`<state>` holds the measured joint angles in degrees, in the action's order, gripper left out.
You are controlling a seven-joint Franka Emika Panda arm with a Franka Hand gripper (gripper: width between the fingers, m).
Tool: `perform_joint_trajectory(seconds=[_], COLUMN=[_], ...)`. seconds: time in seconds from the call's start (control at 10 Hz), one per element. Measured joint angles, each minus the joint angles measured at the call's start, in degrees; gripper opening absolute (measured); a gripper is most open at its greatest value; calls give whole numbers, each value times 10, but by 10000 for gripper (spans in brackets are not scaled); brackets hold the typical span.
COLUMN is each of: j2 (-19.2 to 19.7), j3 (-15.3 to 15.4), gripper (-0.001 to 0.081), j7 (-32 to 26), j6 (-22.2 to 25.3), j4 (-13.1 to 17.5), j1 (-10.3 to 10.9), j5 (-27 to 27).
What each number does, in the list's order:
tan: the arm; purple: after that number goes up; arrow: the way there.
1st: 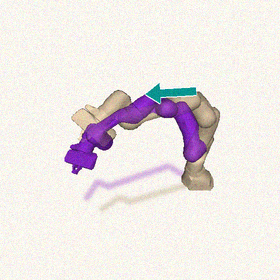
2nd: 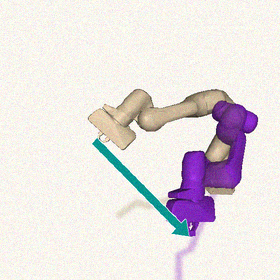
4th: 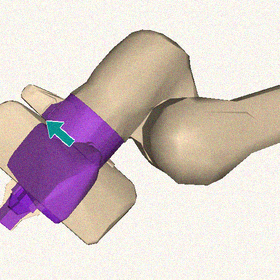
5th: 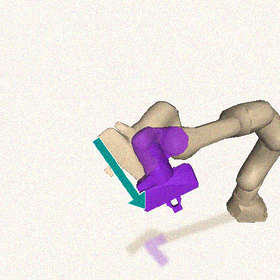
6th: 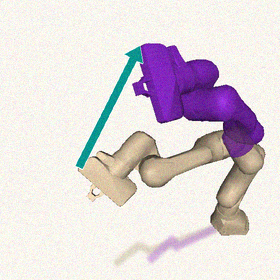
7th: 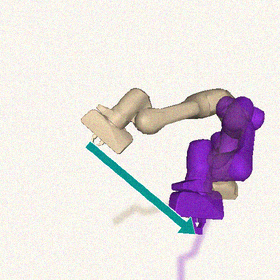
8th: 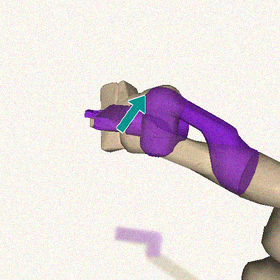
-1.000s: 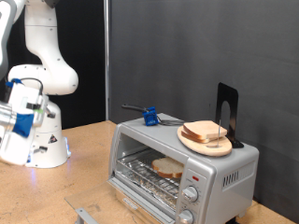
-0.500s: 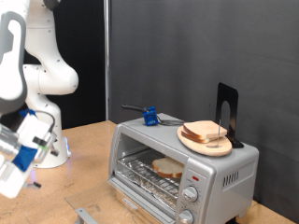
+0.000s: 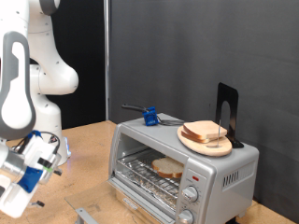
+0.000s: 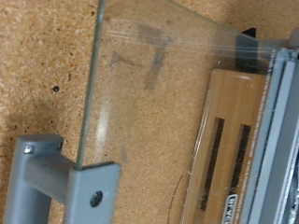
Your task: Make a piece of toast with the oven
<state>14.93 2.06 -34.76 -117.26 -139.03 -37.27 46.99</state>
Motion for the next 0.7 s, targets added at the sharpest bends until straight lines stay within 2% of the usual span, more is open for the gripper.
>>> perform_joint_trajectory(seconds=[0.3, 0.6, 0.7], j2=[35, 40, 40], j3=[26, 57, 58], gripper=[808, 808, 808], j7=[-1, 0, 2], j6=[3, 20, 16], j4=[10, 7, 6], j1=[3, 11, 12], j5=[21, 33, 33])
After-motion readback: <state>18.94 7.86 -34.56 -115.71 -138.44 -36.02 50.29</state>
